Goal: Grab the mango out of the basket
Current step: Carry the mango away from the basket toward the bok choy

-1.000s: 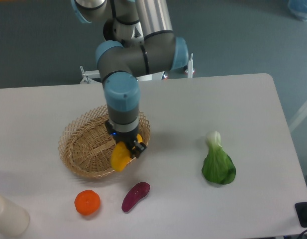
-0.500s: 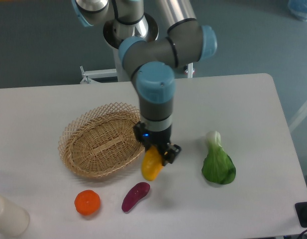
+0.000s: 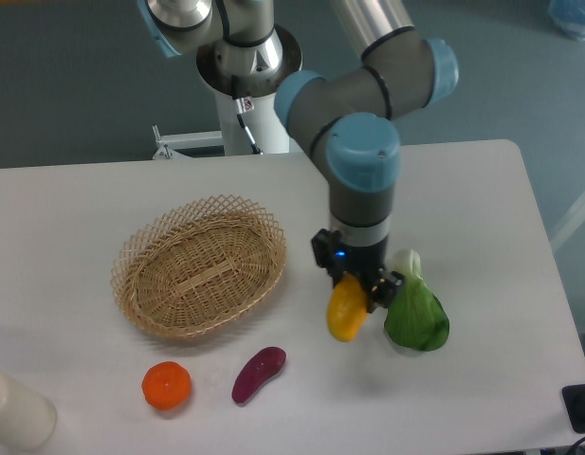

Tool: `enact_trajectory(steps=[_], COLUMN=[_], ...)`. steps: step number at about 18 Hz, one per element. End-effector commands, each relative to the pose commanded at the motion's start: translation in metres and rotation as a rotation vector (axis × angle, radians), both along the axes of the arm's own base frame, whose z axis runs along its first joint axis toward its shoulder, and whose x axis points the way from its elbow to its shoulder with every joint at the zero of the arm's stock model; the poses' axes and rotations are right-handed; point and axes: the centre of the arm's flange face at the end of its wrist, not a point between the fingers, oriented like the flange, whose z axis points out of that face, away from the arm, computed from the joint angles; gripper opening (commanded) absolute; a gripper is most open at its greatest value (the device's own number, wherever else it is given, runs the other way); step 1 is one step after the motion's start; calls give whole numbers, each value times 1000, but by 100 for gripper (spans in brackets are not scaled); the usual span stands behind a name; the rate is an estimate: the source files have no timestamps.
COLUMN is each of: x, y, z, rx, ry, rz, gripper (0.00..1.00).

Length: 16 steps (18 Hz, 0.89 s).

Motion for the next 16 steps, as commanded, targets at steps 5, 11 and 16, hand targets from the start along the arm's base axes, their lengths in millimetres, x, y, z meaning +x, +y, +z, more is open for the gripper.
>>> enact_trajectory(steps=[5,11,16], x=[-17,-34,-49], y=[-8,-24,-41], z=[-10,-17,-21], rx=[-12,-30,-37], ry=[3,-1,-6], rz=[3,-42,-50], gripper=[38,38,38])
